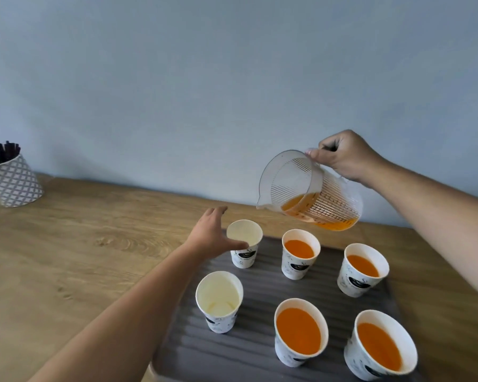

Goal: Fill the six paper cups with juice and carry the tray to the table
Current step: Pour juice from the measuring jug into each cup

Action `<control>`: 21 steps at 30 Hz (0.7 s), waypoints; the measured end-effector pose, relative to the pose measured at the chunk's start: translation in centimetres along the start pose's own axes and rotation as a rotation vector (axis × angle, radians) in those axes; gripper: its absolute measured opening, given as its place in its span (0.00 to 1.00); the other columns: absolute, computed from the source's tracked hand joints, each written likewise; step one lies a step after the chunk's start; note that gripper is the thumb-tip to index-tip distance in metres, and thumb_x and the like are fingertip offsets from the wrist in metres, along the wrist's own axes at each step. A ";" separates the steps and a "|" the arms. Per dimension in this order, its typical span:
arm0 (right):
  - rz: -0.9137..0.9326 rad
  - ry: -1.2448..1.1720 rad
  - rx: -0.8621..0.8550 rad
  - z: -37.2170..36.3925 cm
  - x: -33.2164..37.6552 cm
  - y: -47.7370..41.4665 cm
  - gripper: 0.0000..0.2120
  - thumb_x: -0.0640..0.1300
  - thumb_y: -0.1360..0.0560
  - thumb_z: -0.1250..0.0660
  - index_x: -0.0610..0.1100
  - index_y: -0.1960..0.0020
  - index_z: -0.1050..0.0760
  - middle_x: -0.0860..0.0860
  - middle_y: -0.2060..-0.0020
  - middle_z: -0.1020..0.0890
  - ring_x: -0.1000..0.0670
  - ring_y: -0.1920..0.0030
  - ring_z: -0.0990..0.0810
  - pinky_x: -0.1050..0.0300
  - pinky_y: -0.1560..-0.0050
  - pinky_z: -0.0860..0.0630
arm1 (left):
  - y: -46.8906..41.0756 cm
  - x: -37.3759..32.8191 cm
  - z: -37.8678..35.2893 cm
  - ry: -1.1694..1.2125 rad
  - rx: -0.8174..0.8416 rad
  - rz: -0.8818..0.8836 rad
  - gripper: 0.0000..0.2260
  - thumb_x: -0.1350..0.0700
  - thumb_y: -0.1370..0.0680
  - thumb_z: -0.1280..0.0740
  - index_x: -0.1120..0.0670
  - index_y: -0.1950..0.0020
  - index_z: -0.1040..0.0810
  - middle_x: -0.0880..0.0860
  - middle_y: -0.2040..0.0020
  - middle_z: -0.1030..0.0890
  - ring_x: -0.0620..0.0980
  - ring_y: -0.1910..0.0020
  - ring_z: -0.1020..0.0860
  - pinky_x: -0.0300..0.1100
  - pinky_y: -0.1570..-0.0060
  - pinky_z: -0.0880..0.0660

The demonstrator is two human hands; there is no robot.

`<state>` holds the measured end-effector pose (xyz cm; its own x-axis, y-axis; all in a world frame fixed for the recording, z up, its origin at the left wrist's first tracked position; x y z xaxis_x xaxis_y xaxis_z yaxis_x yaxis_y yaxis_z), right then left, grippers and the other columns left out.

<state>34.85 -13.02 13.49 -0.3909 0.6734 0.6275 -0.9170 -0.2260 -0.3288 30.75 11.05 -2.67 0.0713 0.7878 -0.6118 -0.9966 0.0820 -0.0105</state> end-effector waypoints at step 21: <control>0.146 0.267 0.123 -6.8 1.2 -1.7 0.22 0.50 0.28 0.29 0.38 0.74 0.33 0.47 0.77 0.33 0.50 0.73 0.36 0.56 0.66 0.37 | -0.4 1.5 -3.4 0.328 -0.024 -0.029 0.40 0.43 0.40 0.21 0.48 0.32 0.31 0.46 0.38 0.24 0.46 0.40 0.26 0.41 0.40 0.28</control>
<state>36.46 -7.06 9.99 -0.4993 0.7847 0.3674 -0.8619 -0.4064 -0.3033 31.12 10.10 -6.27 0.0865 0.5467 -0.8328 -0.9953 0.0839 -0.0483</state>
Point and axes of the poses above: each hand's wrist, its own y-axis away from the middle knuckle, its own z-axis out of the back of the hand, x = y × z, the point moved 8 cm from there along -y, towards the middle knuckle
